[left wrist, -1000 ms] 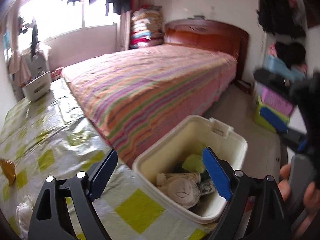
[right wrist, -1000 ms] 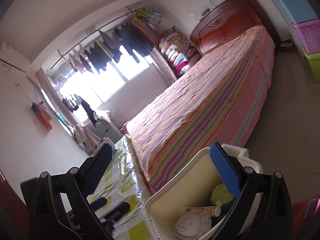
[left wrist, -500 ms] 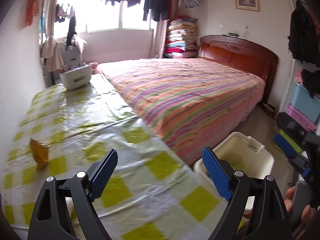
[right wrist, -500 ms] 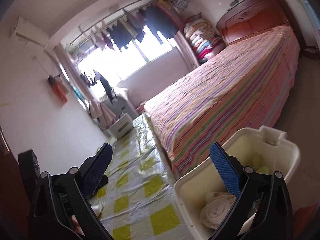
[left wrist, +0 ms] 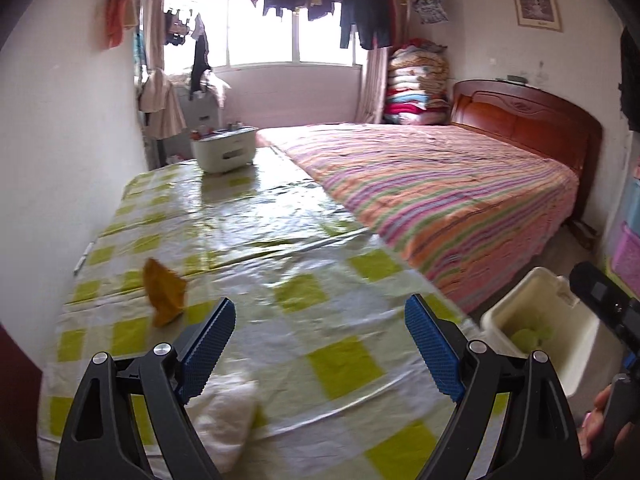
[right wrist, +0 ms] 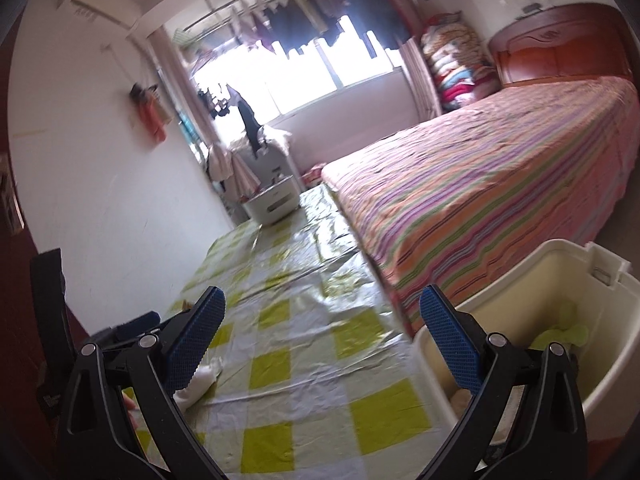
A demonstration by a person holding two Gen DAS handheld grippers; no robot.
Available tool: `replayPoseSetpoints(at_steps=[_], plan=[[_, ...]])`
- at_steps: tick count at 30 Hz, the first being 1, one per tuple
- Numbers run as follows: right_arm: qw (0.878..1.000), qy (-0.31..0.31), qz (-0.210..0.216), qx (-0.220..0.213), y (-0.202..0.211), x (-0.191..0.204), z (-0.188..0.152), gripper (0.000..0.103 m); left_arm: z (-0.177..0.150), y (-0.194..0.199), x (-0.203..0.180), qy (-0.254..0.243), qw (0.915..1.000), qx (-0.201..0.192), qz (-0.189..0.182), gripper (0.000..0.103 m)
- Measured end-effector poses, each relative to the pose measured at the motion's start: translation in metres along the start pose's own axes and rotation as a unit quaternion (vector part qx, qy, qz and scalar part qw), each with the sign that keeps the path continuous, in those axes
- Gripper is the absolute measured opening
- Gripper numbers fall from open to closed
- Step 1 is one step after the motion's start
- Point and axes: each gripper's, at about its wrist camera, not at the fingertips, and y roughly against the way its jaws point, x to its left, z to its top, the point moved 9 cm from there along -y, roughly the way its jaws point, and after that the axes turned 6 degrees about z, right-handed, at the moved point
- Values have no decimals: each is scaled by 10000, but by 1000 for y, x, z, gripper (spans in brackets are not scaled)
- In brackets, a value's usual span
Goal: Collect trash
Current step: 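Move both open tools back over the checked table, then close the right tool on the white crumpled tissue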
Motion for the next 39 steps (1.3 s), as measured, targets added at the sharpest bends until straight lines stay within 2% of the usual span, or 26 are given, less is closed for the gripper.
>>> replayPoseSetpoints(at_steps=[4, 9, 11, 13, 17, 22, 25, 34, 37, 39], plan=[[9994, 181, 208, 201, -13, 23, -12, 96, -7, 3, 28, 18, 9997, 36, 239, 84], [9969, 267, 530, 520, -30, 46, -26, 96, -10, 10, 75, 283, 9983, 41, 501, 84], [9940, 315, 698, 784, -44, 58, -39, 96, -12, 12, 101, 406, 9969, 92, 664, 84], [9905, 377, 846, 1017, -54, 70, -50, 96, -11, 13, 129, 535, 9937, 60, 983, 84], [9758, 621, 1270, 1670, -79, 105, -84, 96, -11, 17, 169, 805, 9866, 13, 1419, 84], [9482, 1218, 1640, 2435, -98, 155, -129, 96, -14, 14, 193, 1278, 9817, 148, 1400, 84], [9375, 1411, 1558, 2774, -114, 168, -148, 96, -18, 11, 199, 1419, 9801, 239, 1369, 84], [9250, 1460, 1117, 3326, -162, 173, -171, 94, -18, 10, 205, 1505, 9780, 302, 1412, 84], [9197, 1601, 998, 3443, -178, 177, -173, 88, -18, 5, 211, 1601, 9762, 347, 1425, 84], [9165, 1669, 964, 3506, -185, 179, -176, 79, -19, 0, 217, 1699, 9744, 398, 1419, 84]])
